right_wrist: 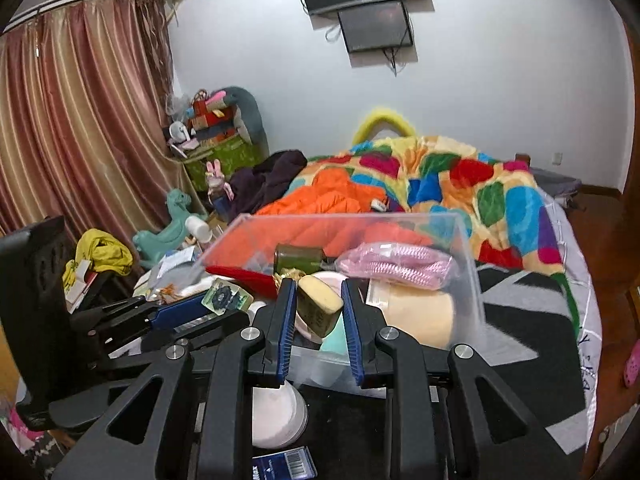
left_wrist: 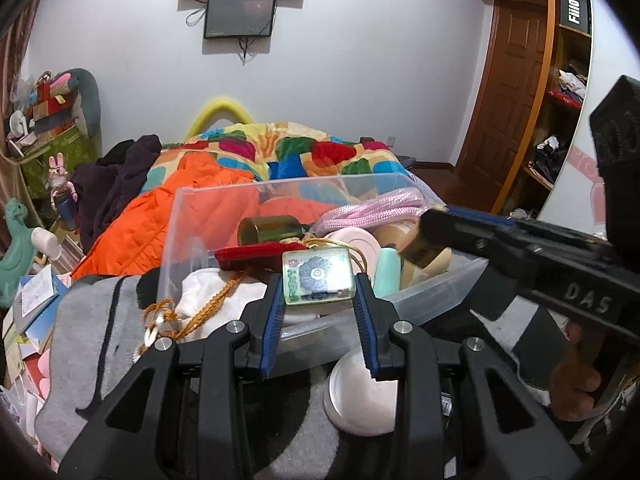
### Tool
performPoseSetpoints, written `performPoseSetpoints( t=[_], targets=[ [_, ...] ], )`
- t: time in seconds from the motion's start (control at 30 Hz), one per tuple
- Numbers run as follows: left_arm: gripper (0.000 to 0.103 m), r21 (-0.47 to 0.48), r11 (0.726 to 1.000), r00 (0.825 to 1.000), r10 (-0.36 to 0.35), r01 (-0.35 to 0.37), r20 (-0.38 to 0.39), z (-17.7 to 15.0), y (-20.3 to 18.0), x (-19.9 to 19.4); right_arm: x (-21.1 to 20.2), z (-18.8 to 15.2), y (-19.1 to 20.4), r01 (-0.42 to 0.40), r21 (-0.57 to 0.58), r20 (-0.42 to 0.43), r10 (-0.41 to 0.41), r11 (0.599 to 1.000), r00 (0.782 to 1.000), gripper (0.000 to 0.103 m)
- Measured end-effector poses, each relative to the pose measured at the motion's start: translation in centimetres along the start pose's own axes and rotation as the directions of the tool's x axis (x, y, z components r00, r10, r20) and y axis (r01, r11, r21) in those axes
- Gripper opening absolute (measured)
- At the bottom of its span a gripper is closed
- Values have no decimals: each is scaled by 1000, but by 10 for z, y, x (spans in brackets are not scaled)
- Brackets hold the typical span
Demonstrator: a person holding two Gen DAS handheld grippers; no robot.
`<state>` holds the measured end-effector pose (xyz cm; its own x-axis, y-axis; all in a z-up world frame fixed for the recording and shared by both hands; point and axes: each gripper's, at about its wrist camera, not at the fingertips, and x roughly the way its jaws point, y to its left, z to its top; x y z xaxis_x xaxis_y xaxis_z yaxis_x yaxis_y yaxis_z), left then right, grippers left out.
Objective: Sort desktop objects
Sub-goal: 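Carry the tin into the box with left tool while right tool carries the bar, then release the tin in the box with left tool while right tool releases the bar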
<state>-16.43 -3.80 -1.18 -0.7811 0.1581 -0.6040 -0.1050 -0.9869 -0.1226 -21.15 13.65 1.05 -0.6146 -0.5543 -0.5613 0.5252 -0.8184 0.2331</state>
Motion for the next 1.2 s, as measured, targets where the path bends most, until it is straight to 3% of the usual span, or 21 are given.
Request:
performPoseSetpoints(
  t=[0.33,0.5,0.67,0.73,0.87,1.07,1.2],
  targets=[
    [35,-52,998,999,-46,45,-15,2,10,-1,13,-9,9,32,-67,-52,-35,997,998,21],
    [36,-49,998,999,-34,34,6,3,7,-14,3,-11,16,51,-108,-28,-54,993,998,27],
    [47,-62,996,998,-62,64,28,-2,4,-32,-11,-14,20,69,-126,-1,-69,990,998,34],
    [48,-60,997,998,-53,55,35,-7,3,-40,-17,-18,23,78,-149,-2,-79,986,997,35],
    [52,-42,999,999,-12,14,47,-16,-1,-54,-24,-25,28,102,-183,-9,-105,978,994,48],
    [61,-73,997,998,-2,6,57,-36,3,-74,-35,-44,30,85,-215,-51,-98,973,994,48],
    [62,-88,996,999,11,-7,49,-48,7,-79,-38,-60,32,78,-235,-90,-102,969,991,49]
  ],
)
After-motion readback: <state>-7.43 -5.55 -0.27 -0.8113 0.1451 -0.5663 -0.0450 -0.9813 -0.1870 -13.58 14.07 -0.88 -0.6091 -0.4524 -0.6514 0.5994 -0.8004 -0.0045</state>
